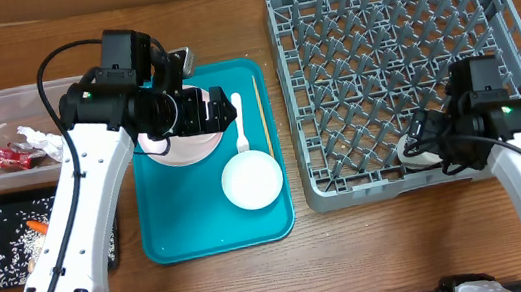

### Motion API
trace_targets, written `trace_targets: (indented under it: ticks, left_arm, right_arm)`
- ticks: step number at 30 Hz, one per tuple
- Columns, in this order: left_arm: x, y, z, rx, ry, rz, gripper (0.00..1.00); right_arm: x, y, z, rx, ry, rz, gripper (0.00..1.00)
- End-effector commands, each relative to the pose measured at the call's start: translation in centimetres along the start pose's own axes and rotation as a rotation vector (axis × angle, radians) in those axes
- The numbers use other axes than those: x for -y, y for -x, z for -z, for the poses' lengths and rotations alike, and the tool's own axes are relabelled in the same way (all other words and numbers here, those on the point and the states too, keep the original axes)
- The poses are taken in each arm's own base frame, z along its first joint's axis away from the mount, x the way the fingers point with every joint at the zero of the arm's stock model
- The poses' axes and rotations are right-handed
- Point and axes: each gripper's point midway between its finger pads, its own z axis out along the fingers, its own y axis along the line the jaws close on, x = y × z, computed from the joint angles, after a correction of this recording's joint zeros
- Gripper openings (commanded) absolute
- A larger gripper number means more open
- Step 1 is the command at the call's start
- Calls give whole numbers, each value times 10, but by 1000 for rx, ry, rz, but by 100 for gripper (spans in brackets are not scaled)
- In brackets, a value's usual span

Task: Sort waste into correct bins and load items into the dishwasher rack
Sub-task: 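Lower the cup upside down into the grey dish rack with the right gripper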

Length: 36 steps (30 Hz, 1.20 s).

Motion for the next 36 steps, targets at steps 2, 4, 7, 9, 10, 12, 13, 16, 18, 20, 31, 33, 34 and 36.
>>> trace_targets:
  ticks: [2,4,7,9,10,12,13,16,18,20,31,33,34,36]
  left_arm:
    - [0,1,2,8,5,-5,100]
    - [0,1,2,8,5,-5,100]
    - [0,1,2,8,5,-5,100]
    - [0,1,2,8,5,-5,100]
    - [0,1,2,8,5,-5,100]
    - [0,1,2,8,5,-4,100]
    - [0,1,2,8,5,-5,100]
    - [0,1,2,8,5,-4,100]
    - [0,1,2,8,5,-4,100]
    - [0,1,2,8,5,-4,100]
    - [0,1,2,8,5,-5,100]
    - [0,1,2,8,5,-4,100]
    - [0,1,2,8,5,-4,100]
    - [0,1,2,8,5,-5,100]
  right_arm:
    - [-2,9,13,42,13,7,84]
    - [8,11,13,55,-41,-34,82]
    - [18,13,14,73,-97,-74,67]
    - [18,13,14,75,-96,-75,50]
    - [18,13,14,75,-96,-75,39]
    - [18,13,14,73,-97,-75,19]
    - [18,12,13,71,-98,-75,11]
    - [20,7,10,56,-104,-80,4]
    - [22,4,6,46,-108,-105,4]
    - [23,0,1,36,-114,-130,4]
    - [18,-18,-10,-31,-71,-165,4]
    - [16,-23,-10,-53,-66,-161,4]
    - [17,-26,-11,-63,-71,-160,4]
    - [19,-31,-13,-79,-78,-160,4]
